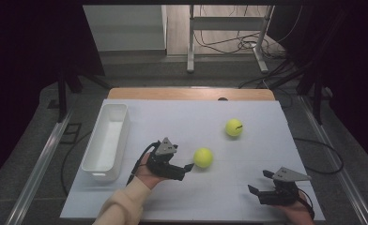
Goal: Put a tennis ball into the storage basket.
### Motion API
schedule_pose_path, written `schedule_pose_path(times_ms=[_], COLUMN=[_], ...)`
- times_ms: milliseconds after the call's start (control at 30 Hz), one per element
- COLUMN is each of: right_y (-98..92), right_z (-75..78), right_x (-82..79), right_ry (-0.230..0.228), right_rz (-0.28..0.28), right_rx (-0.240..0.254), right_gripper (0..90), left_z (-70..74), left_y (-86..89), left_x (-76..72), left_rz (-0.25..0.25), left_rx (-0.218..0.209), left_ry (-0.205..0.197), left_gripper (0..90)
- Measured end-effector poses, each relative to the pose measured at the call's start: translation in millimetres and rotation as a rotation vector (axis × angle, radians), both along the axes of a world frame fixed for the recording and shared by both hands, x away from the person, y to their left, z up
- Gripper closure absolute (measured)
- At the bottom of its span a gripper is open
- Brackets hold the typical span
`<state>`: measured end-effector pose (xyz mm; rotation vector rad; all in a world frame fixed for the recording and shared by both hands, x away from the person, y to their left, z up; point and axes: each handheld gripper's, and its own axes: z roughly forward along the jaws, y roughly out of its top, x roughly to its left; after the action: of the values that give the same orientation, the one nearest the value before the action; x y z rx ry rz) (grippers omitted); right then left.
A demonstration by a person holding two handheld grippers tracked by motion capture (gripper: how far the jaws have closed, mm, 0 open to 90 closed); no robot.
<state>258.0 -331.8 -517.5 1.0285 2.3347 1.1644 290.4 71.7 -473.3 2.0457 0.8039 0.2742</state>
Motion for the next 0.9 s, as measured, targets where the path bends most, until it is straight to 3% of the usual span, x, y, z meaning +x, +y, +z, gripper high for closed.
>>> schedule_pose_path(times_ms=[167,900], right_y=[0.9,0.7], right_z=[0.7,-0.6], right_x=[-0.4,0.2], right_ry=[0.002,0.004], right_rz=[0.006,0.005], right_rx=[0.018,0.001], right_gripper=[15.0,15.1], left_z=[-1.1,-5.4], left_y=[-1.3,-12.7], left_x=[0.4,3.4], left_rz=[-0.003,-0.028], left_rx=[0.004,0.016], left_ry=[0.003,0.021], left_gripper=[10.7,10.8])
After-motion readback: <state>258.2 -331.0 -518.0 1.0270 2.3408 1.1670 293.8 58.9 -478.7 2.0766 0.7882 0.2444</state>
